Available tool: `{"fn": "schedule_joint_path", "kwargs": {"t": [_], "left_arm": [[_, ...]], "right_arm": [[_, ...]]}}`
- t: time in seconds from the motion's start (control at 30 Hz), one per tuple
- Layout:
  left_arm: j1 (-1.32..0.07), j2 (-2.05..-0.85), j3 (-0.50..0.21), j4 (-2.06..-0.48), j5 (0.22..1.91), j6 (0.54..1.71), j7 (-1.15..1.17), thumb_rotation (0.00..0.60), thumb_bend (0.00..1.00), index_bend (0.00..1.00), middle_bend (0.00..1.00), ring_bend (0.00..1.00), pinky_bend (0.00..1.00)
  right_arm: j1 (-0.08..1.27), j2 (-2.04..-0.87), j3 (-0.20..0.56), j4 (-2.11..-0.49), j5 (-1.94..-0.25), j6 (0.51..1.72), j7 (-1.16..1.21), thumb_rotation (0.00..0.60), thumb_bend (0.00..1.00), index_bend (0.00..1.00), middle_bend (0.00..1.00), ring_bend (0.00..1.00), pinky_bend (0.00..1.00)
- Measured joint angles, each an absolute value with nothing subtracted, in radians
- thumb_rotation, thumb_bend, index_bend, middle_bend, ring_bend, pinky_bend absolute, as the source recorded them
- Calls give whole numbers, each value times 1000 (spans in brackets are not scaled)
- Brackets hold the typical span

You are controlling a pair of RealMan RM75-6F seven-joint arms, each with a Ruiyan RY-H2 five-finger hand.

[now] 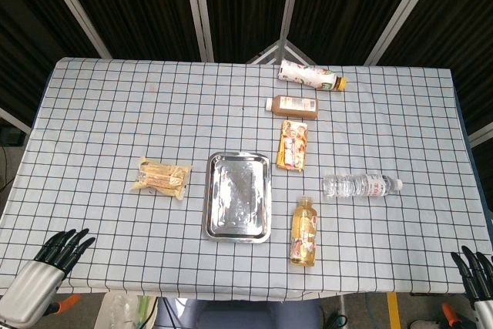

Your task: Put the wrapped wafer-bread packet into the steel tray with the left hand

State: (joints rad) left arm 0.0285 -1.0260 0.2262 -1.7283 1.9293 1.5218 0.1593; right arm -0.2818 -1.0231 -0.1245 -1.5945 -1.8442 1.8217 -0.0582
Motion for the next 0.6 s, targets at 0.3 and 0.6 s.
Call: {"fn": "schedule_joint_path", "kwargs": {"t": [0.3, 0.6], "left_arm": [[9, -1021, 250, -1744, 1951, 1472, 153, 600, 102, 0, 0, 0, 75], [-81, -1130, 115, -1827, 1825, 1316, 312, 600, 149, 0, 0, 0, 72]], "right_arm": [[-286, -1020, -132, -1576, -1848, 1832, -24, 600, 322, 0, 0, 0, 0], [-260, -1004, -125, -1593, -1820, 1785, 3, 600, 322, 0, 0, 0, 0]]}}
